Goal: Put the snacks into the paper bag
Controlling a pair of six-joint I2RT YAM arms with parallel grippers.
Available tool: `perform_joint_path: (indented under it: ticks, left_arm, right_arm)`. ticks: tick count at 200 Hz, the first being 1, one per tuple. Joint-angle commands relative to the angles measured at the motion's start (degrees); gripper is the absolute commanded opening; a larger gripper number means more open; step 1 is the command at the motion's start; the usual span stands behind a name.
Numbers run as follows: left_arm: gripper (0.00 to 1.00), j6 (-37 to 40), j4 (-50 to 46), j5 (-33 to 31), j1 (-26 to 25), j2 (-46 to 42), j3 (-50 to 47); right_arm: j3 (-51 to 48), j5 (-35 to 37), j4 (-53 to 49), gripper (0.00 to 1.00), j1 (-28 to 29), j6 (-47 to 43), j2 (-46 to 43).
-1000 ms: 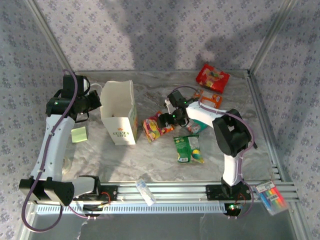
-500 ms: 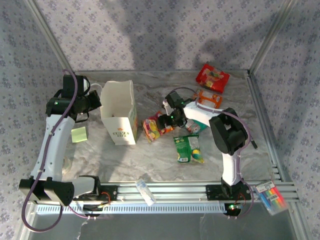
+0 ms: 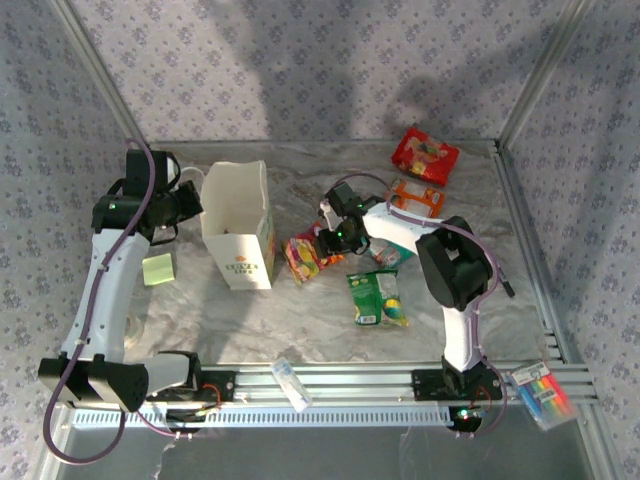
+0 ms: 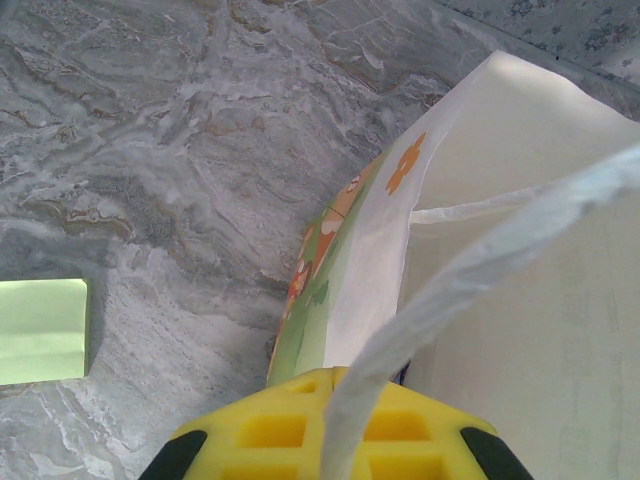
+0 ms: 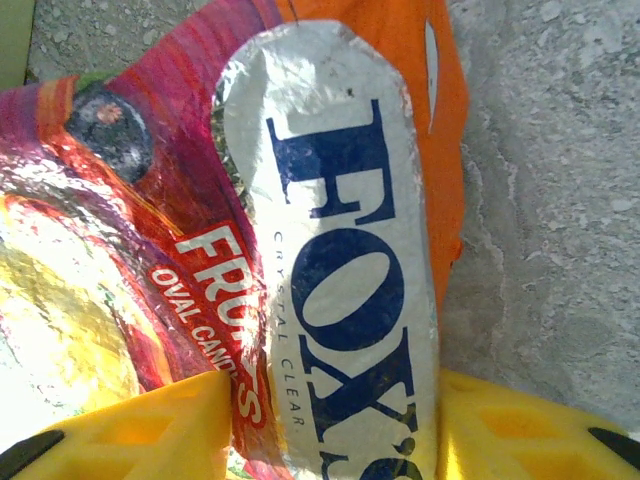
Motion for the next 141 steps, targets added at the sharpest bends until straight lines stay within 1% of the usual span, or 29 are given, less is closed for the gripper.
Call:
perform_joint_path:
  ticks: [1, 9, 23, 33, 100, 141]
  left_arm:
    - [0.07, 0.9, -0.9, -0.4, -0.2, -1.1, 0.2]
    - [0.06, 0.9, -0.8, -0.4, -0.2, -1.1, 0.2]
    - [0.07, 0.9, -0.8, -0.4, -0.2, -1.0, 0.2]
    - [0.07, 0.9, -0.8, -0.4, -0.2, -1.0, 0.1]
    - [0.07, 0.9, -0.8, -0.4, -0.2, -1.1, -0.3]
    - [0.07, 0.8, -0.8, -0.4, -0.2, -1.0, -0.3]
  right_arm:
    - [1.3, 2.7, -3.0, 0.51, 0.2, -0.5, 0.5]
    - [1.3, 3.0, -3.0, 0.50, 0.1, -0.6, 0.2]
    - [1.4, 3.6, -3.2, 0.42, 0.1, -0.7, 0.0]
    - [1.5, 3.8, -3.5, 0.40, 0.1, -0.8, -0.1]
    - [2.1, 3.5, -4.4, 0.31, 0.0, -0.7, -1.5]
    - [2.3, 4.9, -4.5, 0.29, -0.1, -0.7, -4.4]
